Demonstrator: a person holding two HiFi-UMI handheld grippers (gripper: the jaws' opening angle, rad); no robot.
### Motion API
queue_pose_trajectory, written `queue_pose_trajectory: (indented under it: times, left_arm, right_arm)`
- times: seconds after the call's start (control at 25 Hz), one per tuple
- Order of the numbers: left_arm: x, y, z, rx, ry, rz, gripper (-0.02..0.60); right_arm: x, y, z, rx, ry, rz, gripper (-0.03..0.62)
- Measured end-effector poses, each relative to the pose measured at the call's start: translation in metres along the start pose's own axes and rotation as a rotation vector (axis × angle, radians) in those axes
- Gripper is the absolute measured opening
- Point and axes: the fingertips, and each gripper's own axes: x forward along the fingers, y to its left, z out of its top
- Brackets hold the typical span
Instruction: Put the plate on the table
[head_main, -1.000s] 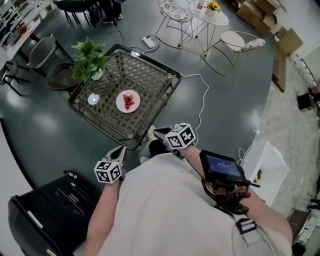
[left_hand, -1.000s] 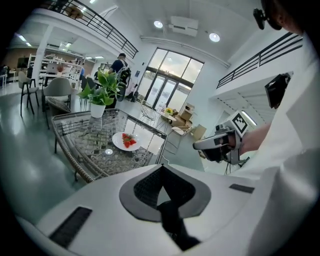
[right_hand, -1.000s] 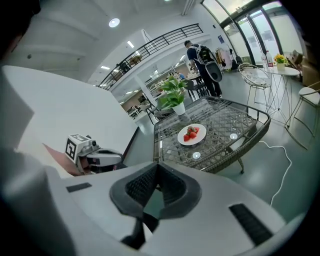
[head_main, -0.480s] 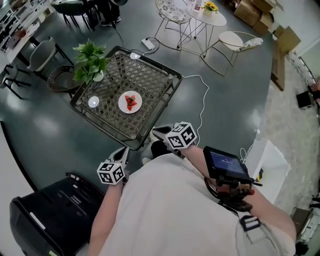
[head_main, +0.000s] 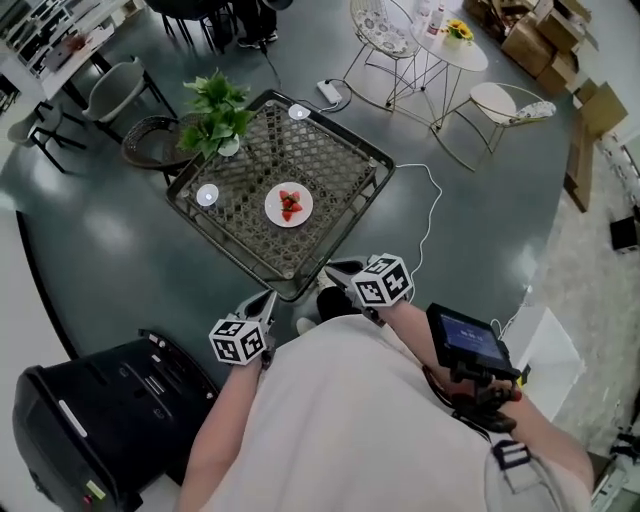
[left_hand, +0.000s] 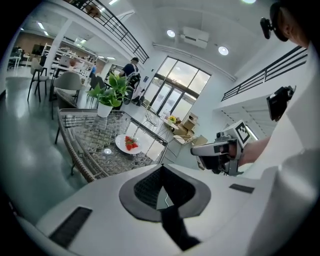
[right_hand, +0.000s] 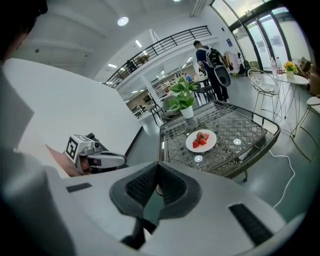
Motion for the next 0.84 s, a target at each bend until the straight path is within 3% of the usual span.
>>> queue_pose_trajectory:
  times: [0.52,0.84]
  left_arm:
    - [0.013,-0.005,-0.005,0.041,0.043,-0.030,0.005]
    - [0.004,-0.011,-0.008,0.035,0.038,-0.022,0.005]
  right_arm:
    - [-0.010,-0.013,-0.013,0.056,-0.033,-0.041,0.003]
    - [-0.012,-0.003,-0.014,0.036,-0.027,-0.029,0.003]
